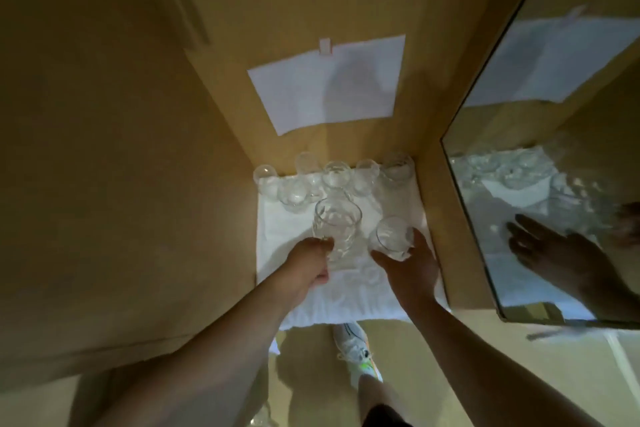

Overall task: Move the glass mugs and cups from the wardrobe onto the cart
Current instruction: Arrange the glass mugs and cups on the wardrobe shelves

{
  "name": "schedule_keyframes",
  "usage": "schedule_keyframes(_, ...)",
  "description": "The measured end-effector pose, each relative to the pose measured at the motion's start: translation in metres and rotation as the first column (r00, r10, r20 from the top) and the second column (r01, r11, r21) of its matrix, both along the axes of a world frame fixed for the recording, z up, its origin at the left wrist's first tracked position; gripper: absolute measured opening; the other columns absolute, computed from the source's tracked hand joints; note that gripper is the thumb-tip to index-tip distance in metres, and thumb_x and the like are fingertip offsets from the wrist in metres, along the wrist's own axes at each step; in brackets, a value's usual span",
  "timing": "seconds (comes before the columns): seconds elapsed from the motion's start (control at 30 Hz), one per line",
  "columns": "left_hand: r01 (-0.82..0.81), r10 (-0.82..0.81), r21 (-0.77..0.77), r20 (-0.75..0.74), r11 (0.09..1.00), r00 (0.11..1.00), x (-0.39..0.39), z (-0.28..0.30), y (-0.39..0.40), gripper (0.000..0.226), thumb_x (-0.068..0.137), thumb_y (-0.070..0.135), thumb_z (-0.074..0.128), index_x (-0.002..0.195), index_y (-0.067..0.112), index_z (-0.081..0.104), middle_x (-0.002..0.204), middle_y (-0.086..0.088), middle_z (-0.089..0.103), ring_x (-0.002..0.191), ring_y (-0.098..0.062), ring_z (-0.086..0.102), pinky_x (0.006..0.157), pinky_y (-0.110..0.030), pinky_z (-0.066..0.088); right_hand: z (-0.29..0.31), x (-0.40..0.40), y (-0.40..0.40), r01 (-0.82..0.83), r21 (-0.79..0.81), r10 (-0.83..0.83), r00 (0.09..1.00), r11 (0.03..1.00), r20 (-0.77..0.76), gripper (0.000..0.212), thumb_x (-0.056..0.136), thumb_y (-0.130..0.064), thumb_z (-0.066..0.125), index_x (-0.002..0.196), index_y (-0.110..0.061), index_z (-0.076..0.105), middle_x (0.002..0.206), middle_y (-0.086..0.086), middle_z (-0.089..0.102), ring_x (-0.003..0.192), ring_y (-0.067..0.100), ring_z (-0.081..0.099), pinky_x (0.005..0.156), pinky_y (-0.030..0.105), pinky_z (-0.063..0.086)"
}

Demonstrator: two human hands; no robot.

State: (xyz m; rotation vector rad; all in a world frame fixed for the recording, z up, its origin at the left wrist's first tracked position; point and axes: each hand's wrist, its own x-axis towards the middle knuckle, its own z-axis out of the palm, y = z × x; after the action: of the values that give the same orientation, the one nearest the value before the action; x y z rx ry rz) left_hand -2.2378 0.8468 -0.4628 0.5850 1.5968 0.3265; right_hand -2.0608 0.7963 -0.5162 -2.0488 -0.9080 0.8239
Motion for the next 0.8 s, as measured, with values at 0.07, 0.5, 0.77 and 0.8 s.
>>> schedule_keyframes(0.07,-0.025,0.025,0.073,0.003,0.997,1.0,-0.014,0.046,-0.012,0.016,0.104,0.031,0.055,0.106,0.015,0.061,0.078,-0.005,0.046,0.069,-0.017,0.045,0.075,-0.033,0.053,0.035,-0.008,-0.006,-0.07,0.061,0.068,0.997,0.996,0.026,0.081,0.061,-0.03,0.097,0.131,-0.015,0.06,0.115,0.006,0.072,0.104,0.026,0.067,0.082,0.027,0.047)
schedule_keyframes(0.5,-0.198,0.09,0.573,0.212,0.795,0.973,-0.08,0.288,-0.111,0.014,0.105,0.02,0.053,0.11,0.009,0.059,0.086,-0.011,0.062,0.066,-0.02,0.053,0.049,-0.029,0.051,0.288,-0.05,-0.067,-0.198,0.516,0.201,0.978,0.834,0.051,0.069,0.072,-0.033,0.087,0.134,-0.022,0.059,0.111,-0.002,0.07,0.103,0.023,0.066,0.085,0.038,0.054)
schedule_keyframes(0.77,-0.257,0.023,0.585,0.376,0.769,0.926,-0.075,0.335,-0.18,0.018,0.107,0.015,0.048,0.092,0.009,0.056,0.09,-0.014,0.058,0.087,-0.028,0.056,0.076,-0.039,0.055,0.339,-0.055,-0.16,-0.157,0.625,0.129,0.987,0.764,0.091,0.085,0.07,-0.052,0.084,0.143,-0.023,0.051,0.129,-0.007,0.061,0.117,0.017,0.056,0.101,0.044,0.049)
schedule_keyframes(0.8,-0.255,0.021,0.575,0.382,0.777,0.924,-0.072,0.335,-0.187,0.018,0.107,0.015,0.049,0.092,0.01,0.056,0.094,-0.015,0.058,0.094,-0.031,0.056,0.082,-0.042,0.055,0.34,-0.052,-0.171,-0.134,0.633,0.109,0.991,0.763,0.079,0.084,0.07,-0.054,0.083,0.141,-0.023,0.052,0.127,-0.006,0.062,0.116,0.017,0.056,0.101,0.044,0.05)
